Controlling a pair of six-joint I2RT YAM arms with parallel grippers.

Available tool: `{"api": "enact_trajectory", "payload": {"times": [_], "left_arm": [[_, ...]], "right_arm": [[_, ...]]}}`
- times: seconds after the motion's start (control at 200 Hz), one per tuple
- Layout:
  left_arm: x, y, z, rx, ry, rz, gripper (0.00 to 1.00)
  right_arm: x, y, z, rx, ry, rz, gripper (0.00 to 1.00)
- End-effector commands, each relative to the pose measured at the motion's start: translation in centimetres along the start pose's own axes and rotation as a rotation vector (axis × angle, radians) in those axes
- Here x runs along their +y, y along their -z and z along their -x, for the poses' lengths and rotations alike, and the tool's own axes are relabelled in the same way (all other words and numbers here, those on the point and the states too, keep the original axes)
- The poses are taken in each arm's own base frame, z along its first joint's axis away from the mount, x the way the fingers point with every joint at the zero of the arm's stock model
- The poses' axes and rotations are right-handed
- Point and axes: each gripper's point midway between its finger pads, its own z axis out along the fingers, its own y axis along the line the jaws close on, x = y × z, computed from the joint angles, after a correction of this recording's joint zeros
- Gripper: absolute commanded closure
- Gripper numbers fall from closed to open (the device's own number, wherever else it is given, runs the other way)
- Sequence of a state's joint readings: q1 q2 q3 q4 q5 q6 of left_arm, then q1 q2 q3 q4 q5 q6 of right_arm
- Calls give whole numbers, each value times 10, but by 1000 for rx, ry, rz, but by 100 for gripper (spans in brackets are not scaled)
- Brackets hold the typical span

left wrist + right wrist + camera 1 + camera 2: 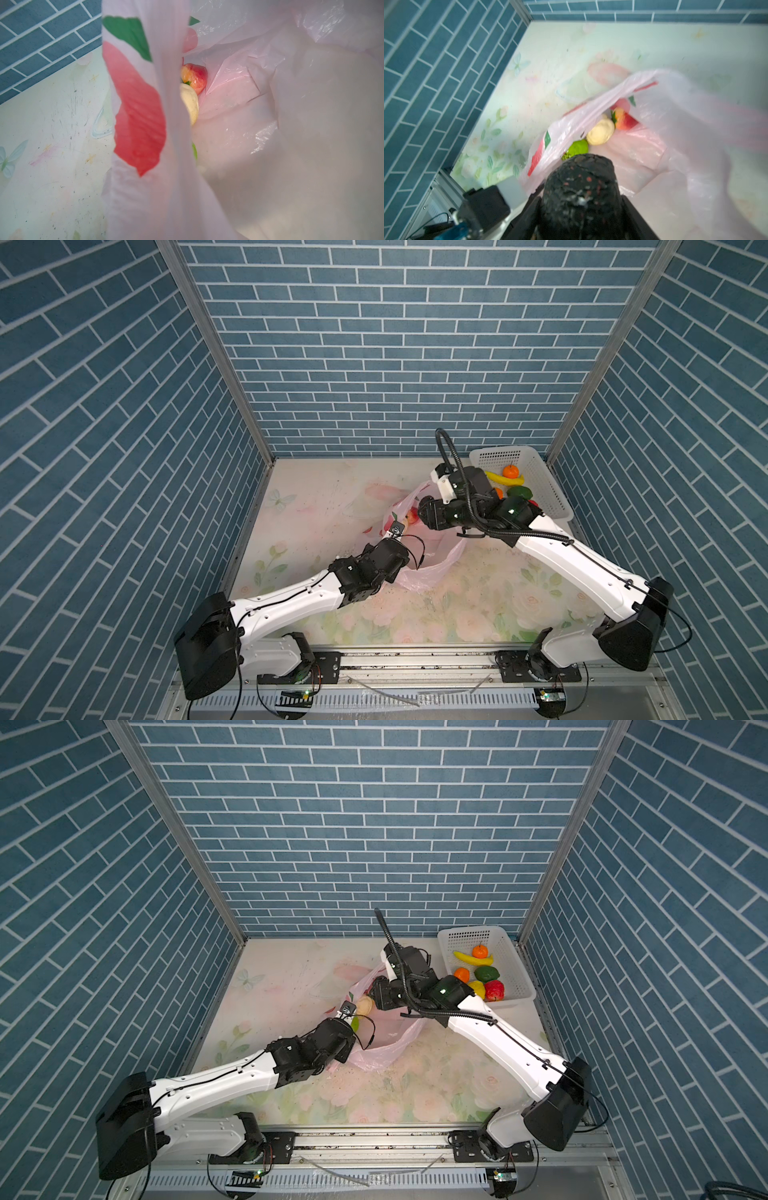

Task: Untie the knot of the plastic bag and take out the fruit
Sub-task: 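Lift the black fruit out of the bag and carry it to the basket, then open the right gripper to drop the black fruit into the basket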

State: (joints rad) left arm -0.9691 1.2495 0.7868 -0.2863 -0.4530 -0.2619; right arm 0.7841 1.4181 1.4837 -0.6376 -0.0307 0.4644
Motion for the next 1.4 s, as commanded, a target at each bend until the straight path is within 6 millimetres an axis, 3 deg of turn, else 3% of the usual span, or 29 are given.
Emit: {"api": "enact_trajectory", "payload": {"times": [0.0,0.19,0.375,0.665,0.8,0.915,1.1,1.225,1.395], "left_arm": [[3,2,-7,14,-12,16,100],[2,1,-5,10,-12,13,100],[1,0,-4,13,-16,12,100],[-1,-1,-3,13,-13,9,100],[0,0,-3,13,-12,10,100],[2,1,-3,13,-12,17,100],[5,3,-4,9,-3,29,100],[5,3,-3,8,5,28,100],[4,2,-4,9,2,27,100]], "right_arm": [[-23,42,34,-89,-13,-38,53],[-81,80,72,-206,-65,-146,52],[-150,94,81,-251,-164,-236,52],[-273,50,63,-229,-320,-381,53],[-334,27,45,-177,-375,-478,53],[-375,11,28,-108,-405,-528,53],[-421,8,4,-25,-456,-628,53],[-437,15,-7,12,-457,-704,52],[-447,16,-22,70,-467,-754,35]]}}
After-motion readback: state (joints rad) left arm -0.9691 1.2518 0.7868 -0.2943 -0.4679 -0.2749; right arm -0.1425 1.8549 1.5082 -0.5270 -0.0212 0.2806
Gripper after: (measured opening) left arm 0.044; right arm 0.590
